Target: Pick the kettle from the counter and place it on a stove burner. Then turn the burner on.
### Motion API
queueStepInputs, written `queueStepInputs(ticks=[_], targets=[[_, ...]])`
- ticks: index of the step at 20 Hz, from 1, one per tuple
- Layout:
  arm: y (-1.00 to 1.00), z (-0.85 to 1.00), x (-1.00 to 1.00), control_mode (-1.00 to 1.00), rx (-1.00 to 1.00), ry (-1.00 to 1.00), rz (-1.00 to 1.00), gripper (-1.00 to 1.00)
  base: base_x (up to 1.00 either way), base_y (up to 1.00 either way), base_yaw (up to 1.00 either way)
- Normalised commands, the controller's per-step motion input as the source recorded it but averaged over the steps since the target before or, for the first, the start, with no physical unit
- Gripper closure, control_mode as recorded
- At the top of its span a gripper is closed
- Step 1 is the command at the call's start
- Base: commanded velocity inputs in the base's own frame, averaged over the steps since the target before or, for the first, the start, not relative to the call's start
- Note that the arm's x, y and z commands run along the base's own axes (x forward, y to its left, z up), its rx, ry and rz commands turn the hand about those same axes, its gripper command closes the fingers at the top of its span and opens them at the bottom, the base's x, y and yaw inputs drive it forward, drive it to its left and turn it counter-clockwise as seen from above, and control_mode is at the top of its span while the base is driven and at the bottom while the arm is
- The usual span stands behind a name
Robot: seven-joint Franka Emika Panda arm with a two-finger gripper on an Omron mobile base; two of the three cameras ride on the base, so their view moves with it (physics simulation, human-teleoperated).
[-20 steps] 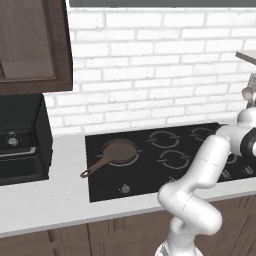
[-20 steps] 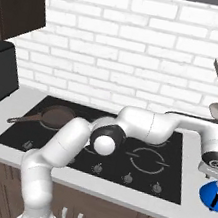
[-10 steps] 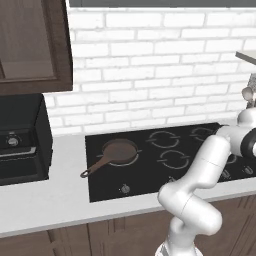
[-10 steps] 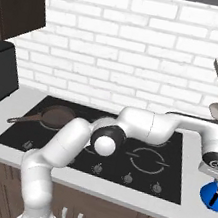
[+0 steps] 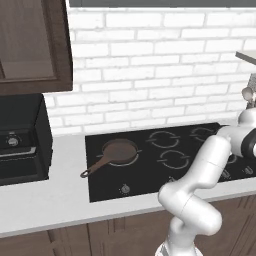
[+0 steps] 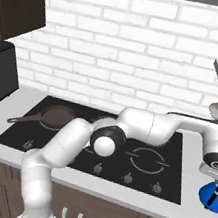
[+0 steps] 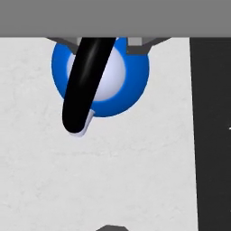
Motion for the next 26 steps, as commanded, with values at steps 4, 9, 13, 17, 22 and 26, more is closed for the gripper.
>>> queueStepInputs(ticks=[4, 9, 13, 17, 22, 26], targets=[[0.36, 0.3, -0.38, -1.0, 0.0, -0.05, 0.06, 1.0, 0.0, 0.0, 0.0], [0.55, 0.28, -0.36, -1.0, 0.0, -0.05, 0.12, 1.0, 0.0, 0.0, 0.0], [0.64, 0.27, -0.2, -1.0, -0.02, -0.06, 0.1, 1.0, 0.0, 0.0, 0.0], [0.72, 0.23, 0.0, -1.0, -0.05, -0.01, 0.06, 1.0, 0.0, 0.0, 0.0], [0.74, 0.11, 0.0, -1.0, -0.03, -0.04, 0.05, 1.0, 0.0, 0.0, 0.0], [0.88, 0.01, 0.0, -1.0, -0.03, -0.04, 0.02, 1.0, 0.0, 0.0, 0.0]])
